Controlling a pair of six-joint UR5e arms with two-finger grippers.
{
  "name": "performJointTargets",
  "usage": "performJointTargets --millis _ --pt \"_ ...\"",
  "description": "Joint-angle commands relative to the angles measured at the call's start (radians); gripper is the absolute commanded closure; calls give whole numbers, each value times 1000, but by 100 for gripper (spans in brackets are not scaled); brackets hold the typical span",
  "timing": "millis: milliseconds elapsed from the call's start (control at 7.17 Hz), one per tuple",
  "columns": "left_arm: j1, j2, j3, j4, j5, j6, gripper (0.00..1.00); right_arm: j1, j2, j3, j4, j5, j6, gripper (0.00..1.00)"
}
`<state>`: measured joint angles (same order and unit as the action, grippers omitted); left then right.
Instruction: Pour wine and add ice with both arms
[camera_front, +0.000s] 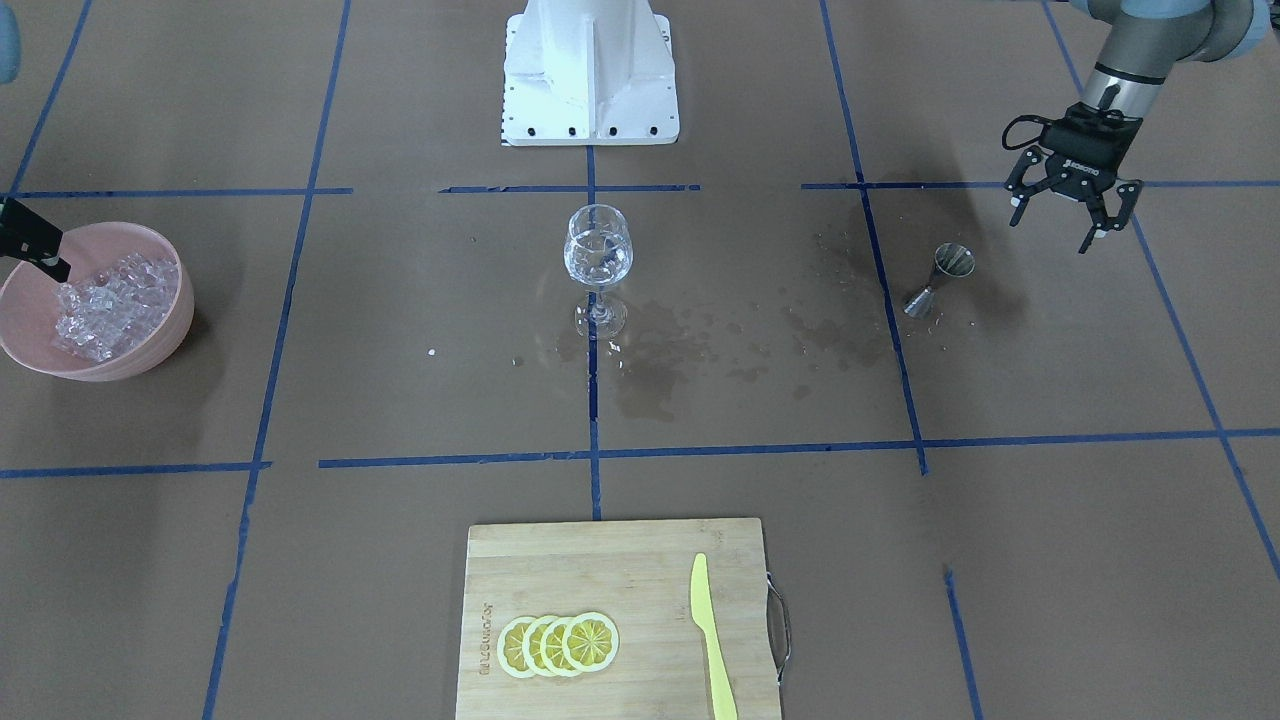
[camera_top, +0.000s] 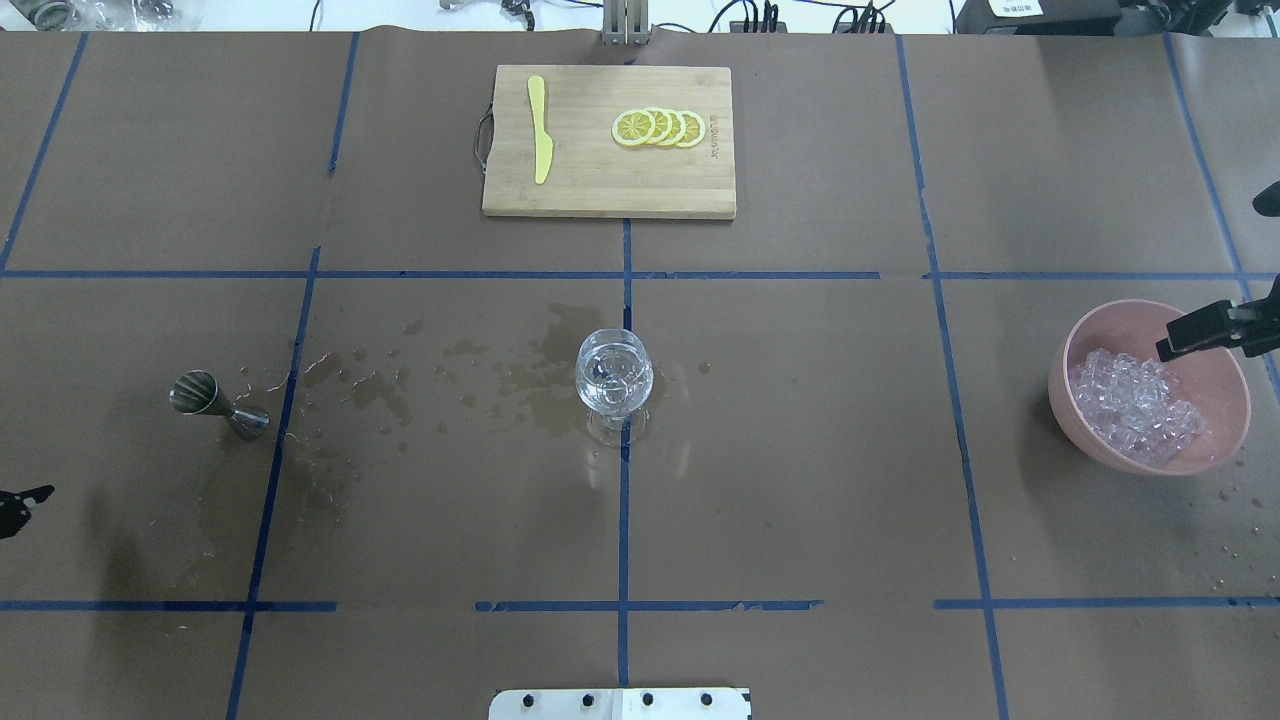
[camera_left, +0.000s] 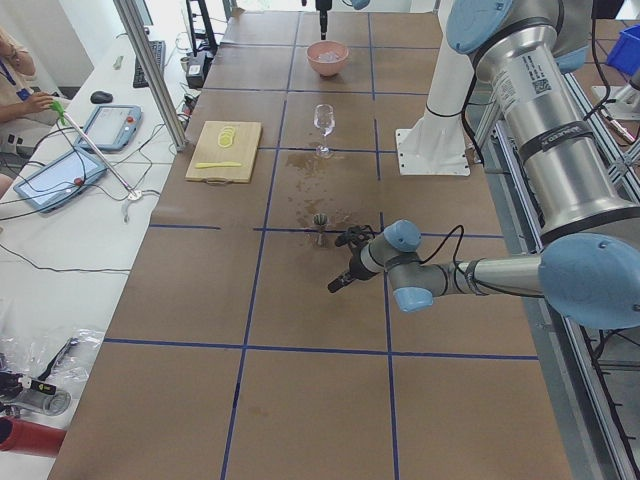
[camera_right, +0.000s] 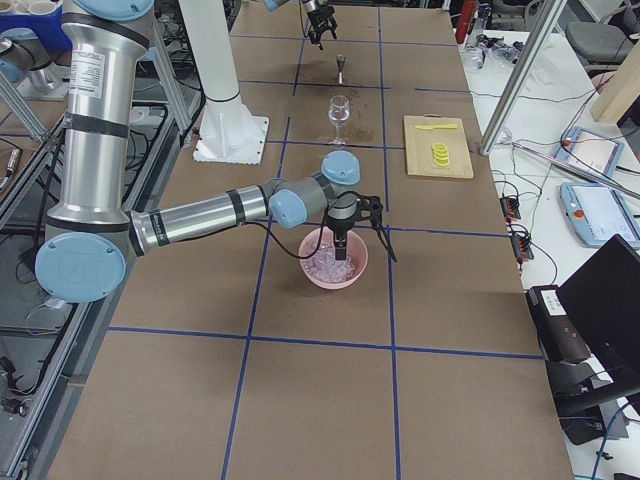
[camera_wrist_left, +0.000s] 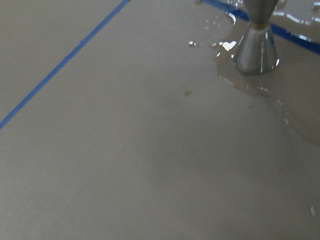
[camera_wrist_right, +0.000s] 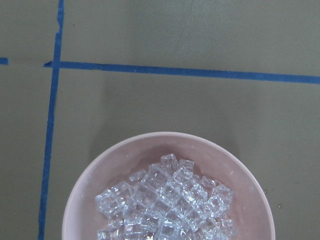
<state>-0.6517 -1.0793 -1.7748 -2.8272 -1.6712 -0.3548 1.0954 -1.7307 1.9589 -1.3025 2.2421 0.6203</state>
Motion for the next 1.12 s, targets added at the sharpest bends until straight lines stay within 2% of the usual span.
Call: performJointTargets --millis 0,279,558,837,977 --pt "-325 -42 32 11 -360 11 0 -69 -21 -2 55 -61 90 0" --pt "-579 -150 37 194 -683 11 0 -95 -12 -31 54 -82 93 0" --pt "-595 -163 32 267 -711 10 0 -127 14 -61 54 -90 152 0" --pt "-602 -163 29 272 -708 10 0 -129 26 -95 54 -88 153 1" --pt "-605 -165 28 272 -707 10 0 -129 25 -100 54 -87 153 7"
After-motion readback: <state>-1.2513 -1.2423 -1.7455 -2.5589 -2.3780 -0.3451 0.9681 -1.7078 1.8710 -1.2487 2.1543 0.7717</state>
